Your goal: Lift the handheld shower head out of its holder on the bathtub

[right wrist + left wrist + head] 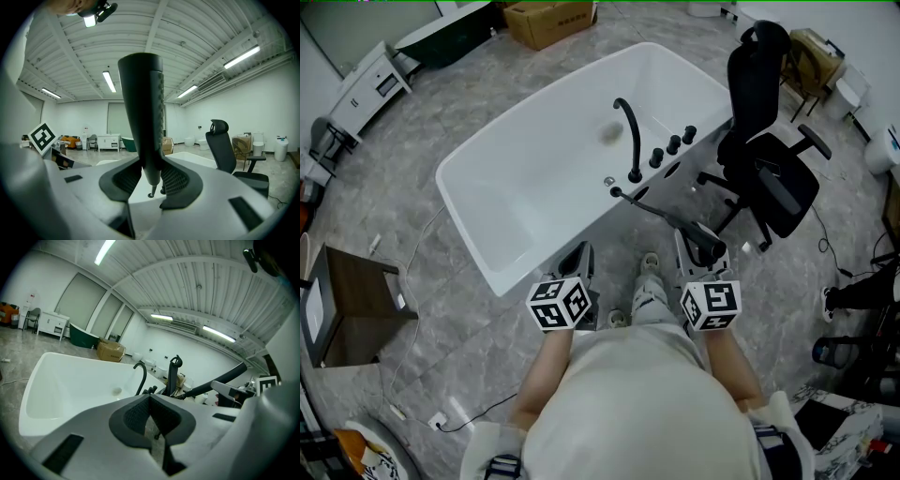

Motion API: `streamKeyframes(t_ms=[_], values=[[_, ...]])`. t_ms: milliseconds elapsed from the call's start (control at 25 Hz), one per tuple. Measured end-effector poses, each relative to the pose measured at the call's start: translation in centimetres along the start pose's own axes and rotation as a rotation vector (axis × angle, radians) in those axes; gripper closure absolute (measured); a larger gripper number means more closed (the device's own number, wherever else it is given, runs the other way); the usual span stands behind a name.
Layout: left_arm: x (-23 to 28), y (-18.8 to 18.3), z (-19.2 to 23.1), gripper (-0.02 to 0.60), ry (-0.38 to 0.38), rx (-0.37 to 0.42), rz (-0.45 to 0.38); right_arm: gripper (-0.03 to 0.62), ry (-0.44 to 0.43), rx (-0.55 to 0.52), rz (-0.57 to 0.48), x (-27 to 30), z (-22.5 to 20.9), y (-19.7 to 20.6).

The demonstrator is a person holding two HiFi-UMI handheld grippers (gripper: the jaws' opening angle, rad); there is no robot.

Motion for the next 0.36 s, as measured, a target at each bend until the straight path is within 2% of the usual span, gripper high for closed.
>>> streamKeyframes(t_ms=[360], values=[[0.58, 0.03, 0.53, 0.561, -0.007, -0.006, 0.003, 0.453, -0.002, 0.000, 0.001, 0.75, -0.15, 0.11]])
Point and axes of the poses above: the fingertips, and each gripper's own axes: x forward along the fingers, z to its left, y out of its underside, the point moved 2 cm from there along -x, backward along the fingers, and after that the axes turned 13 degrees about -z, right-handed, at the moved point
